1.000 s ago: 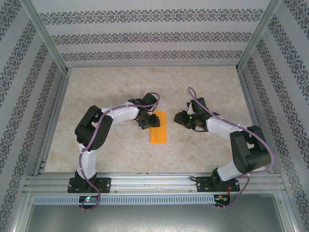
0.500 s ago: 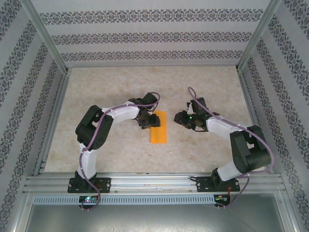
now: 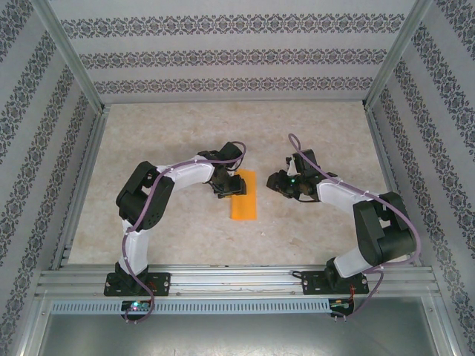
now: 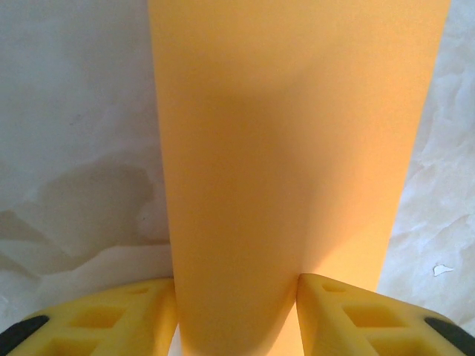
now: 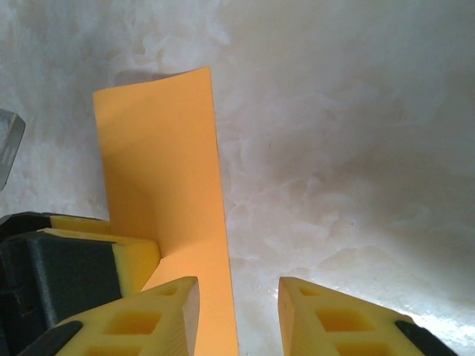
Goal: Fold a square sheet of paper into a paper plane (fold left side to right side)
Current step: First fold in half a square sheet of paper at the center of the table, then hold the square sheet of paper at the center of the table.
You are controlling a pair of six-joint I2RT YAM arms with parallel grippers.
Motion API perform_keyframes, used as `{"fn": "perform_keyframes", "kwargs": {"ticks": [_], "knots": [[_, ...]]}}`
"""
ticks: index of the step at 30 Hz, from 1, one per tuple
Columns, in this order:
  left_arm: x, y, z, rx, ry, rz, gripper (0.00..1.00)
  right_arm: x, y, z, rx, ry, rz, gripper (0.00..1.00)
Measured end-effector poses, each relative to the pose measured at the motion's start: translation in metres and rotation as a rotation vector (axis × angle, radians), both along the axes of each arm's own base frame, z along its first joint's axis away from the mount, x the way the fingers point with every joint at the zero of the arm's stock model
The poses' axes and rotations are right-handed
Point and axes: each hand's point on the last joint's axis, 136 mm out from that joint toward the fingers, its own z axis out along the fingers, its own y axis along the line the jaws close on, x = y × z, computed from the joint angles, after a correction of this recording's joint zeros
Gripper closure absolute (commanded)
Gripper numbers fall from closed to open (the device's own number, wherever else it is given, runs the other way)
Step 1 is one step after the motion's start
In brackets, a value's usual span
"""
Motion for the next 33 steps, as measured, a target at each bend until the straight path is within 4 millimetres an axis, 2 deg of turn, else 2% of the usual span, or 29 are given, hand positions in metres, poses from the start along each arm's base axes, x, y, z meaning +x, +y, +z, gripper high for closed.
{"fn": "perform_keyframes", "kwargs": {"ticks": [3, 9, 10, 14, 24, 33], "knots": [[0.0, 0.0, 0.0, 0.0, 0.0, 0.0, 0.52, -0.002, 0.01, -0.004, 0.03, 0.02, 0.031, 0.76], [0.0, 0.0, 0.0, 0.001, 0.001, 0.0, 0.53, -0.007, 0.048, -0.014, 0.088, 0.07, 0.124, 0.99], [0.0, 0.0, 0.0, 0.001, 0.001, 0.0, 0.53, -0.007, 0.053, -0.015, 0.093, 0.075, 0.132, 1.0], [0.0, 0.0, 0.0, 0.001, 0.002, 0.0, 0.52, -0.006, 0.065, -0.02, 0.099, 0.084, 0.156, 1.0], [0.0, 0.0, 0.0, 0.002, 0.003, 0.0, 0.52, -0.012, 0.061, -0.047, 0.06, 0.156, 0.145, 1.0], [0.0, -0.001, 0.006, 0.002, -0.037, -0.004, 0.46, -0.012, 0.061, -0.048, 0.047, 0.183, 0.146, 1.0]]}}
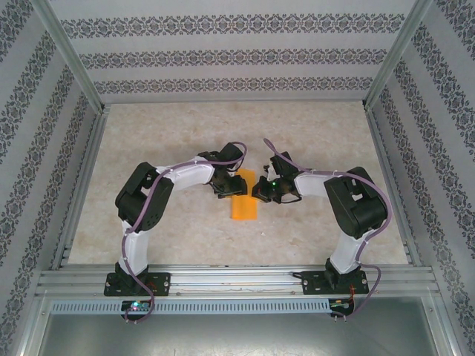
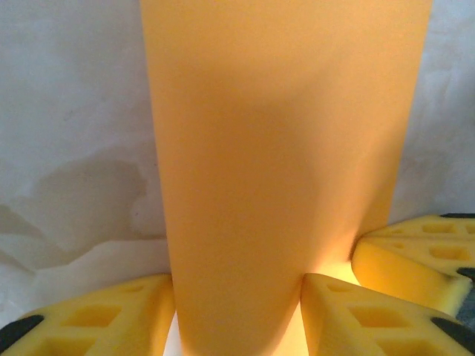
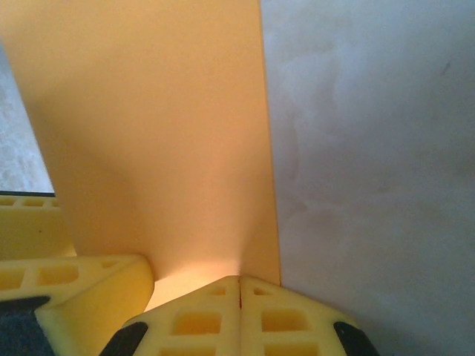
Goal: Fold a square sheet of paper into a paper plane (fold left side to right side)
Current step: Hold the square sheet of paper at the center of the table, then first fold the square sheet of paper in half at the center of the table.
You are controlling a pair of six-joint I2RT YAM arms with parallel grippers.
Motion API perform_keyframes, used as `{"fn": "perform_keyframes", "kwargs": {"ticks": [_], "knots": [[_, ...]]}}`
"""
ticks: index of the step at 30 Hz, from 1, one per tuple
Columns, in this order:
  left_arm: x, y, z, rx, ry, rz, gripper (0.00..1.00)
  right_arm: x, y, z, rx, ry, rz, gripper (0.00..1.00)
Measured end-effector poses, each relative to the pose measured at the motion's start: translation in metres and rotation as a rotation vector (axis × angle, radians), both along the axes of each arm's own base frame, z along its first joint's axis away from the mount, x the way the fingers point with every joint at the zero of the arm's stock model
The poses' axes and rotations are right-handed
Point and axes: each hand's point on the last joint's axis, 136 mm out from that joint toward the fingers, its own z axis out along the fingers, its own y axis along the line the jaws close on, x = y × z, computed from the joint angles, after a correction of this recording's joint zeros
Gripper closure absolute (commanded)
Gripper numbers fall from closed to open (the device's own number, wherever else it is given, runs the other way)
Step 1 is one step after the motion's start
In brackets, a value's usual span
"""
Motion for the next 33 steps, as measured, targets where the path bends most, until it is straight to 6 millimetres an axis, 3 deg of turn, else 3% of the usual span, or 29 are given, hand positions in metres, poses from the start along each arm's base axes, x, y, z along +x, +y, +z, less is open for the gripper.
{"fn": "perform_keyframes", "kwargs": {"ticks": [6, 10, 12, 17, 25, 33], "knots": [[-0.001, 0.008, 0.009, 0.006, -0.049, 0.001, 0.38, 0.0, 0.0, -0.001, -0.025, -0.002, 0.013, 1.0], [0.006, 0.015, 0.033, 0.003, -0.124, -0.003, 0.39, -0.001, 0.0, -0.001, -0.033, -0.004, 0.019, 1.0], [0.01, 0.017, 0.051, -0.019, -0.17, -0.015, 0.43, 0.0, 0.0, -0.001, -0.036, -0.004, 0.018, 1.0], [0.007, -0.001, 0.077, -0.15, -0.219, -0.108, 0.68, -0.001, 0.0, -0.001, -0.038, -0.001, 0.018, 1.0], [-0.013, -0.026, 0.049, -0.295, -0.098, -0.192, 0.77, 0.0, 0.0, -0.001, -0.043, 0.0, 0.018, 1.0], [-0.015, -0.022, 0.028, -0.259, -0.065, -0.185, 0.78, 0.0, 0.0, -0.001, -0.047, 0.003, 0.018, 1.0]]}}
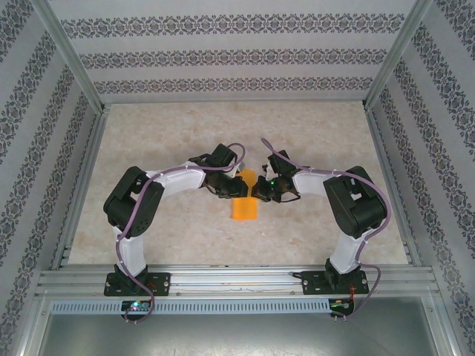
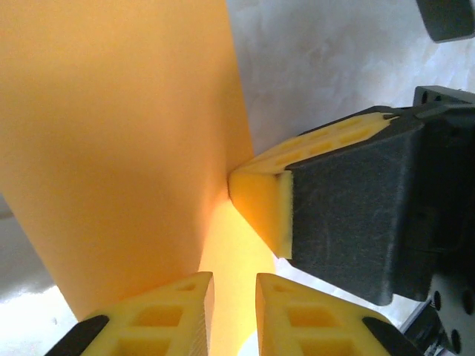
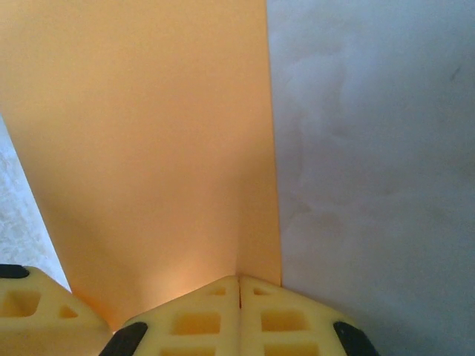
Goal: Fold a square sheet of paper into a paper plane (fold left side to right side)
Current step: First fold the square sheet of paper in half at the center of the table.
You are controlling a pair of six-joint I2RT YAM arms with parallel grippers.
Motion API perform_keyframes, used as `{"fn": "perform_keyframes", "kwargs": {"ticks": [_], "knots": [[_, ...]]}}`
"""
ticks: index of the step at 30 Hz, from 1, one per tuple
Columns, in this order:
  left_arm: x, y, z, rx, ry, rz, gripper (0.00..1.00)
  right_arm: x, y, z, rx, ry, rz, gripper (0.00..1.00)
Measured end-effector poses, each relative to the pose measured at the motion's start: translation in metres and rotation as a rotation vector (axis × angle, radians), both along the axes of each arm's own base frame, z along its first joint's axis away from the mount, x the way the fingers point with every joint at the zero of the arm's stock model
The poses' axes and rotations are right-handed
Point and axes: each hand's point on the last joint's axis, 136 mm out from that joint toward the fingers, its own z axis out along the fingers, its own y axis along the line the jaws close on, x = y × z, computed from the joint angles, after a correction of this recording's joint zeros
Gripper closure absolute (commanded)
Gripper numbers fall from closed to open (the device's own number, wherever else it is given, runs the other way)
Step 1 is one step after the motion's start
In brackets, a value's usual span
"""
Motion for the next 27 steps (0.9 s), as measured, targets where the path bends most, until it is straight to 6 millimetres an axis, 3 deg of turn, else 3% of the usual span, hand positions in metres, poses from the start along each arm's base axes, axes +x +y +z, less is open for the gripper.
{"fn": "perform_keyframes", "kwargs": {"ticks": [11, 20, 27], "knots": [[-0.01, 0.023, -0.032, 0.073, 0.033, 0.04, 0.82, 0.0, 0.0, -0.001, -0.021, -0.008, 0.018, 1.0], [-0.011, 0.029, -0.034, 0.033, -0.004, 0.063, 0.84, 0.001, -0.003, -0.001, -0.04, -0.018, 0.028, 1.0], [-0.012, 0.055, -0.034, 0.031, 0.001, 0.122, 0.87, 0.001, -0.003, -0.001, -0.042, -0.022, 0.032, 1.0]]}}
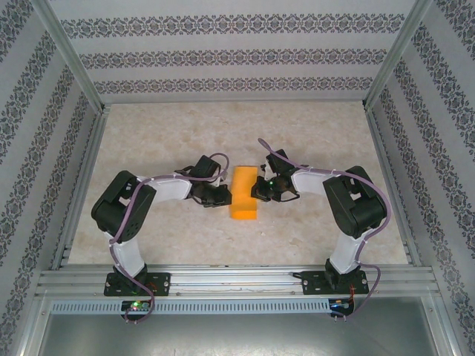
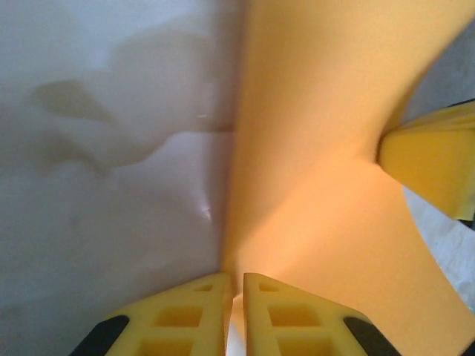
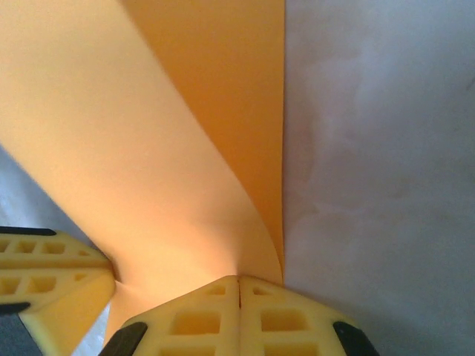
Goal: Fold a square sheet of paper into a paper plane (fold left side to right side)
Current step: First fold the square sheet of paper in half at the center of the table, then hold the square sheet of paper at the center of the table.
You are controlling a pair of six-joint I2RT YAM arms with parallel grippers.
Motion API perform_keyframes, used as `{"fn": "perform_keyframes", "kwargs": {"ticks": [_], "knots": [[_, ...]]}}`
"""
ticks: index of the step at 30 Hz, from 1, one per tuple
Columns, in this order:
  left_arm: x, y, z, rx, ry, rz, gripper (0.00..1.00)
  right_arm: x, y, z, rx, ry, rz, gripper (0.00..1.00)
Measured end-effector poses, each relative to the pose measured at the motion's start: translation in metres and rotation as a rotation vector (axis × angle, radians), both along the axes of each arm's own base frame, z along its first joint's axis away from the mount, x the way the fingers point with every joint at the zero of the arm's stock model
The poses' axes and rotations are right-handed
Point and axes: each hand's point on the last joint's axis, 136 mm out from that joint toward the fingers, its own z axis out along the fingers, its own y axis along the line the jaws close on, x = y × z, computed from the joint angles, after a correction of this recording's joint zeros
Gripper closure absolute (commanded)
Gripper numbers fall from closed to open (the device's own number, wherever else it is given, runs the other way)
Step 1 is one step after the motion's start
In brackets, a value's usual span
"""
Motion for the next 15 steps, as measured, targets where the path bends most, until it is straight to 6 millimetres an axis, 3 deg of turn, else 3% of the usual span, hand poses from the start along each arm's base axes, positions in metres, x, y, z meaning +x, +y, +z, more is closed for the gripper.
{"fn": "perform_keyframes", "kwargs": {"ticks": [7, 15], "knots": [[0.004, 0.009, 0.007, -0.002, -0.009, 0.023, 0.9, 0.0, 0.0, 0.0, 0.0, 0.0, 0.0, 1.0], [0.006, -0.017, 0.029, -0.114, -0.063, -0.029, 0.93, 0.0, 0.0, 0.0, 0.0, 0.0, 0.0, 1.0]]}}
